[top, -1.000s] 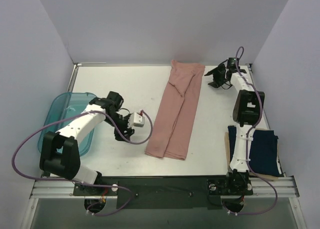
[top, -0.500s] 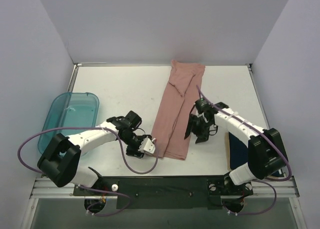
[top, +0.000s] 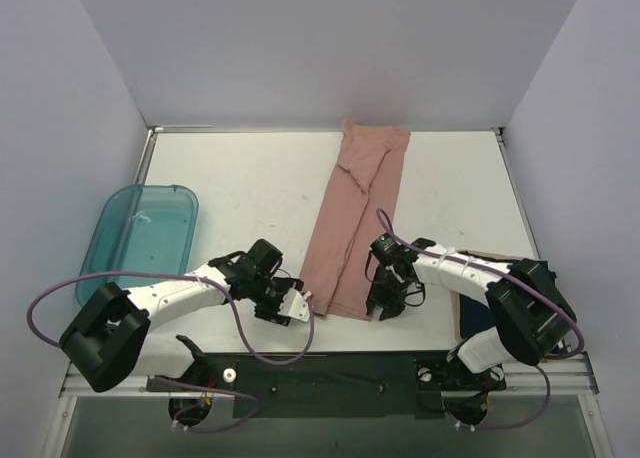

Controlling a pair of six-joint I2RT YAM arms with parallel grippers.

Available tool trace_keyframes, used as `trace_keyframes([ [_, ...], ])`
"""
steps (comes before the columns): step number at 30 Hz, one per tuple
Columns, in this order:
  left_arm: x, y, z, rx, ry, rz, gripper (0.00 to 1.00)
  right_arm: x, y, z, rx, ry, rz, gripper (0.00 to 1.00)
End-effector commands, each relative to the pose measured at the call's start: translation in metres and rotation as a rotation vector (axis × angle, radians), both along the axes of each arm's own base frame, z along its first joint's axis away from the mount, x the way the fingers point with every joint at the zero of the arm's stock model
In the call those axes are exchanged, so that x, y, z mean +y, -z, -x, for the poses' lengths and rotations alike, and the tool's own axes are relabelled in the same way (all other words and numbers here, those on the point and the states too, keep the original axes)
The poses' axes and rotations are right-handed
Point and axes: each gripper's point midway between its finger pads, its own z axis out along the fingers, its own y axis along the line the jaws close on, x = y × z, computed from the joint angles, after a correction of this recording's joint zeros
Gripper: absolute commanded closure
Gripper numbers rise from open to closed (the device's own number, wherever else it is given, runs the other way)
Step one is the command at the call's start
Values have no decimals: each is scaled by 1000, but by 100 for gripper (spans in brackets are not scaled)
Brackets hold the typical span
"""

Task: Fold and stack the t-shirts
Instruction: Grab the bottom of the folded rectangular tshirt with both arms

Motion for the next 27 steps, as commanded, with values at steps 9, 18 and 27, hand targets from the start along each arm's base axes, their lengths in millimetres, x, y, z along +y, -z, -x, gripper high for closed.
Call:
trace_keyframes([
  [9, -32, -18, 6, -128, 137, 86, 33, -46, 23, 35, -60, 133, 80, 100],
  [18, -53, -11, 20, -145, 228, 98, 29, -68, 15, 44, -53, 155, 86, 100],
  [27, -90, -13, 19, -215, 281, 143, 28, -68, 8, 41, -34, 116, 77, 100],
])
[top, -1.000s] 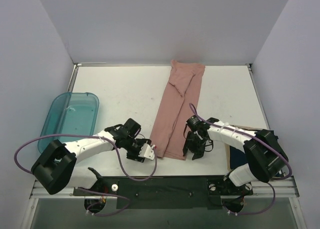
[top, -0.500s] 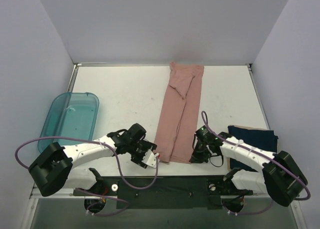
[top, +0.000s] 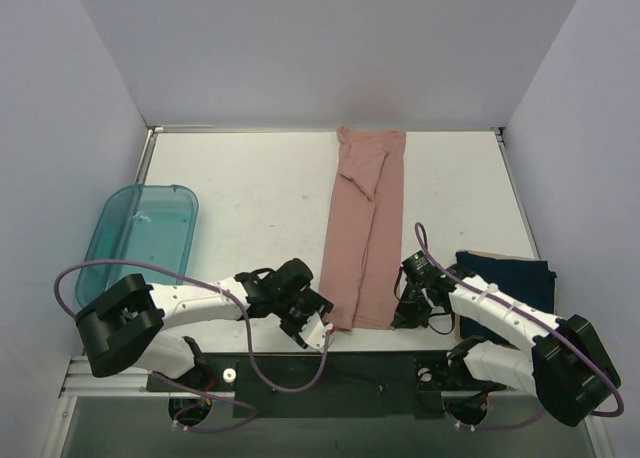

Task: Fold and stack the t-shirts
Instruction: Grab the bottom of the folded rectangular tshirt with both arms

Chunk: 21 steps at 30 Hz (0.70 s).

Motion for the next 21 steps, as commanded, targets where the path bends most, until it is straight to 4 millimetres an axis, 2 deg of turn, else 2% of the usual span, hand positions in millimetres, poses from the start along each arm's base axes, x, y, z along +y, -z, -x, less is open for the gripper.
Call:
trace_keyframes([
  [1, -21, -7, -15, -65, 17, 48, 29, -21, 3, 18, 76, -35, 96, 100],
  [5, -31, -4, -18, -96, 28, 67, 37, -19, 0, 18, 73, -53, 87, 100],
  [6, -33, -4, -21, -113, 26, 70, 43, -20, -1, 17, 71, -51, 85, 100],
  [8, -41, -8, -22, -126, 33, 82, 60, -19, -5, 15, 60, -53, 78, 100],
  [11, -47, -12, -19, -118, 29, 93, 100, -18, -11, 11, 35, -47, 64, 100],
  [13, -46, -15, -14, -106, 11, 78, 100, -18, -15, 13, 36, -61, 66, 100],
  [14, -39, -19, -9, -84, 5, 51, 100, -17, -20, 12, 29, -77, 68, 100],
  [15, -40, -28, -4, -58, -6, 46, 100, -18, -23, 19, 44, -99, 77, 100],
  [16, -28, -29, 6, -6, -16, -5, 100, -16, -30, 18, 30, -112, 73, 100],
  [17, -33, -44, 11, 41, -32, 9, 100, -17, -35, 24, 31, -141, 83, 100],
  [18, -19, -47, 23, 105, -38, -45, 100, -13, -43, 23, 14, -153, 72, 100],
  [19, -22, -60, 28, 154, -60, -34, 100, -14, -49, 31, 19, -182, 70, 100],
  [20, -18, -67, 30, 171, -84, -42, 100, -9, -58, 29, 4, -190, 55, 100],
  [21, -21, -77, 23, 177, -128, -25, 100, -8, -65, 36, 13, -209, 40, 100],
])
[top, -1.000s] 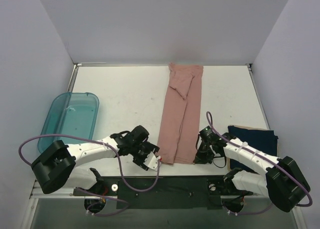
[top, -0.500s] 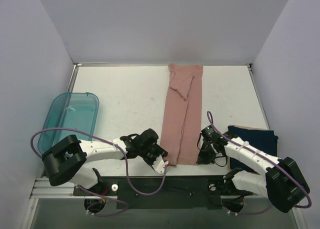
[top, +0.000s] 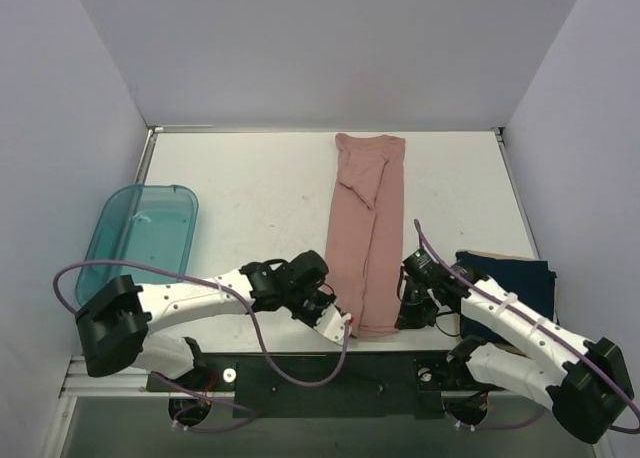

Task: Fold and stack the t-shirts
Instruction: Grab the bottom of the folded rectangular tshirt with both arms, then fold the folded rectangular tshirt in 1/3 of the way

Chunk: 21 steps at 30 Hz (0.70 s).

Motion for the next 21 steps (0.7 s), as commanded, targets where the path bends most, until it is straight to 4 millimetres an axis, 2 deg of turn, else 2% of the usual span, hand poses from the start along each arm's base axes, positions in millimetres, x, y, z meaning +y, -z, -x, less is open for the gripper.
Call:
trace_keyframes([
  [1, 13, -51, 8, 169, -138, 3, 100, -3, -37, 20, 20, -65, 2, 100],
  [2, 9, -66, 8, 210, -144, 28, 100, 0, -43, 24, 22, -72, -21, 100],
  [3, 7, -82, -8, 228, -194, 70, 100, 5, -54, 19, 0, -74, -47, 100],
  [4, 3, -91, -6, 293, -222, 96, 100, 7, -60, 18, -14, -73, -65, 100],
  [5, 0, -103, -17, 326, -263, 135, 100, 10, -71, 12, -41, -75, -76, 100],
  [8, -12, -121, -42, 377, -390, 227, 100, 12, -85, -6, -57, -53, -85, 100],
  [10, -20, -125, -64, 377, -472, 276, 100, 12, -97, -27, -72, -30, -107, 100],
  [11, -20, -125, -79, 375, -553, 290, 100, 4, -96, -41, -71, -3, -89, 100],
  [14, -31, -130, -128, 316, -688, 398, 100, -3, -110, -82, -139, -4, -94, 100],
  [15, -28, -132, -145, 303, -750, 419, 100, -5, -106, -98, -129, 16, -103, 100],
  [18, -28, -130, -190, 265, -844, 473, 100, -6, -112, -141, -159, 20, -139, 100],
  [19, -32, -137, -202, 251, -850, 496, 100, -8, -103, -152, -124, 35, -145, 100],
  [20, -37, -136, -218, 245, -863, 500, 100, -8, -109, -163, -144, 21, -152, 100],
  [21, -39, -135, -225, 236, -866, 497, 100, -11, -101, -174, -119, 34, -154, 100],
])
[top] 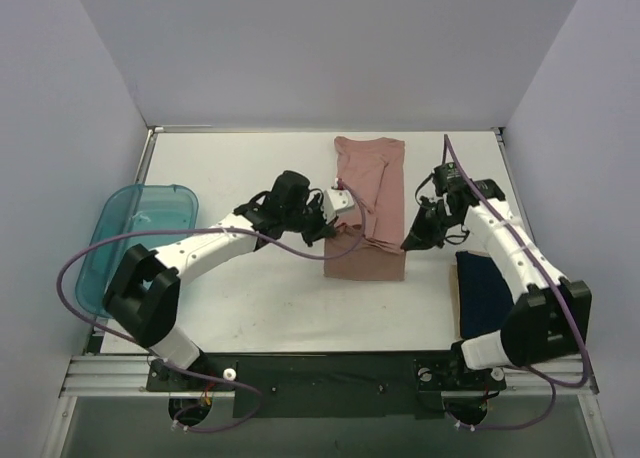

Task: Fold and stack the t-shirts
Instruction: Fold the folded rectangular tshirt in 1/3 of the way

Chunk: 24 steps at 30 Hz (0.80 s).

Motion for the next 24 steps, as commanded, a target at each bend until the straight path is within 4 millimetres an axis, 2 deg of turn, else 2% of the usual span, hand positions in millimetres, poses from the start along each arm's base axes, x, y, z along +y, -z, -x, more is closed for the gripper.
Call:
trace_keyframes([
  [1, -29, -43, -80, -130, -127, 125, 100, -3, -3, -48, -33, -61, -43, 100],
  [2, -31, -43, -88, -135, -137, 116, 100, -6, 4, -56, -7, -49, -49, 100],
  [3, -39, -34, -101, -130, -146, 98, 100, -11, -1, -71, -32, -33, -58, 100],
  [4, -40, -27, -107, -114, -157, 78, 100, -12, 8, -77, -2, -29, -61, 100],
  [5, -45, -24, -119, -111, -171, 72, 100, -13, 10, -93, -3, -26, -75, 100],
  [6, -45, -16, -123, -85, -189, 64, 100, -13, 1, -107, -33, -26, -88, 100],
  [7, -43, -9, -133, -64, -208, 66, 100, -11, 11, -115, -3, -34, -117, 100],
  [8, -41, -1, -138, -45, -222, 57, 100, -9, 5, -129, -25, -35, -135, 100],
  [9, -35, 2, -147, -41, -250, 53, 100, -9, 13, -135, 2, -25, -165, 100],
  [10, -29, 14, -152, -22, -265, 32, 100, -8, 10, -146, -10, -17, -177, 100],
  [11, -27, 14, -158, -31, -277, 26, 100, -6, 20, -152, 15, -15, -193, 100],
  [12, -23, 22, -163, -25, -287, 14, 100, -4, 18, -158, 7, -21, -200, 100],
  [16, -25, 24, -184, -44, -316, 21, 100, -7, 37, -168, 53, -2, -215, 100],
  [20, -23, 34, -192, -24, -343, 31, 100, -14, 46, -175, 65, 29, -199, 100],
  [24, -27, 35, -197, -47, -329, 68, 100, -20, 54, -176, 82, 53, -175, 100],
])
